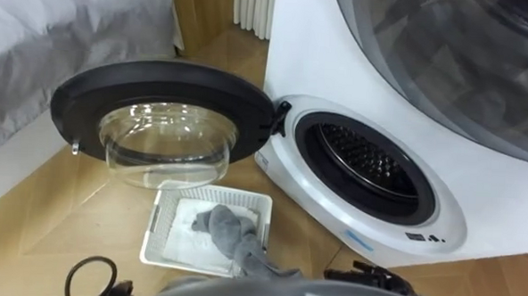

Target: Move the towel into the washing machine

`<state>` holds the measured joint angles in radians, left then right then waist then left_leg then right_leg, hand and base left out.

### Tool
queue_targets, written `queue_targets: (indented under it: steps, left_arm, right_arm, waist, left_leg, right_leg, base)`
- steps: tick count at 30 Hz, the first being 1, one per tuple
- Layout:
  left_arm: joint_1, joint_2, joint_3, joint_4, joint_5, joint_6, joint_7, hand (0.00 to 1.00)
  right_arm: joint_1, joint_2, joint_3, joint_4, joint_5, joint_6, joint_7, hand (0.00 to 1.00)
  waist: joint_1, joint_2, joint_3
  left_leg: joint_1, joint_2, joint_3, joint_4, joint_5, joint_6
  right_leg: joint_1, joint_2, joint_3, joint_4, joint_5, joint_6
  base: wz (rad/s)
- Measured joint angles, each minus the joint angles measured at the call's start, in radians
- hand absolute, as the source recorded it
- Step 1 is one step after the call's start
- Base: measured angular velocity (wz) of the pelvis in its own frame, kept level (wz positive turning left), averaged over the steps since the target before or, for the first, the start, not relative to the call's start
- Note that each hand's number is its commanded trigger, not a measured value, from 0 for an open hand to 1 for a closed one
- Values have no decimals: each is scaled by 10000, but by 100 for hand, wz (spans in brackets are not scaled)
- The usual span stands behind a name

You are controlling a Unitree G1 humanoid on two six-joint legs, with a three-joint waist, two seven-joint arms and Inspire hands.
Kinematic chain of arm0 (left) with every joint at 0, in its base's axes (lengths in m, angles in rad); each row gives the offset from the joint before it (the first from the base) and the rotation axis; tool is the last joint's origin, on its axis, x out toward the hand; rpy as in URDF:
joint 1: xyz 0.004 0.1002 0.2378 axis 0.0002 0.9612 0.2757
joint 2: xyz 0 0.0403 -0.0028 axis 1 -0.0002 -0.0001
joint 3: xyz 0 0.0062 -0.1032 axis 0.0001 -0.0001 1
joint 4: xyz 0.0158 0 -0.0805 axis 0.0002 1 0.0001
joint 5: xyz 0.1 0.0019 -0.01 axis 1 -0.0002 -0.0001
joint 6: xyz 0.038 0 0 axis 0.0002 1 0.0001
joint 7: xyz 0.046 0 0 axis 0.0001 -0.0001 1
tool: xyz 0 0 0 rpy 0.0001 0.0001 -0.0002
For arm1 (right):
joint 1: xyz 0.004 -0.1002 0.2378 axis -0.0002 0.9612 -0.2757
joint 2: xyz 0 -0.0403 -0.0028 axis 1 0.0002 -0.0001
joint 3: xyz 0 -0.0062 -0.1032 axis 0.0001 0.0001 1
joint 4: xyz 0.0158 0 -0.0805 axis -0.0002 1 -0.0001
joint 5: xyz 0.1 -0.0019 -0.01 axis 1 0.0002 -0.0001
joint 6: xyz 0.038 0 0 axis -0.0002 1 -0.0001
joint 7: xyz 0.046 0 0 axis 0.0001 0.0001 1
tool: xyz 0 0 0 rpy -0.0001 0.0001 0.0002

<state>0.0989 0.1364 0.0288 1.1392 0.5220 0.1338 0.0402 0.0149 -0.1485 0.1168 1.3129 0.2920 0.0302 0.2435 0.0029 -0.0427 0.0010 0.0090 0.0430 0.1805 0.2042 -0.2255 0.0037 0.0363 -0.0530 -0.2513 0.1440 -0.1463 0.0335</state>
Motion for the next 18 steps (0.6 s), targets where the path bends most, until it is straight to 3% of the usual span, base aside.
queue_targets:
  steps: [3, 7, 12, 15, 18]
  left_arm:
    - [-494, 17, -258, 6, 142, -233, 161, 0]
    - [-1129, 1, -684, 74, 240, -572, 257, 0]
    - [-2006, 31, -1357, 261, 793, -967, 406, 0]
    - [-3029, -73, -1743, 794, 751, -1348, 473, 0]
    - [-4001, -358, -1965, 1271, 811, -1720, 583, 0]
  right_arm:
    - [-288, -13, 139, 79, -194, -195, 3, 0]
    - [-739, -10, 392, 224, -275, -318, 5, 0]
    - [-1570, 56, 855, 268, -951, -448, 1, 0]
    - [-2225, 101, 1270, 418, -960, -652, -22, 0]
    - [-2761, 229, 1390, 394, -1111, -737, -98, 0]
  waist:
    - [-12, 8, 25]
    - [-45, 148, 173]
    - [-79, 207, 249]
    - [-220, 187, 494]
    - [-316, 113, 581]
  left_leg:
    - [-352, 1, -9, 119, 7, 12]
    - [-890, -25, -34, 358, 39, 64]
    - [-2135, -27, 55, 754, 115, 178]
    - [-2913, -39, 63, 1176, 141, 224]
    - [-3998, -25, 90, 1822, 129, 247]
  right_leg:
    - [-392, -30, 15, 136, 2, -3]
    - [-1003, -123, 34, 451, 2, -3]
    - [-2546, -265, 174, 1319, -24, -32]
    - [-3430, -381, 328, 1955, -65, -75]
    - [-4480, -494, 312, 2488, -123, -152]
  base:
    - [0]
    - [-1]
    - [-5]
    - [0]
    - [-1]
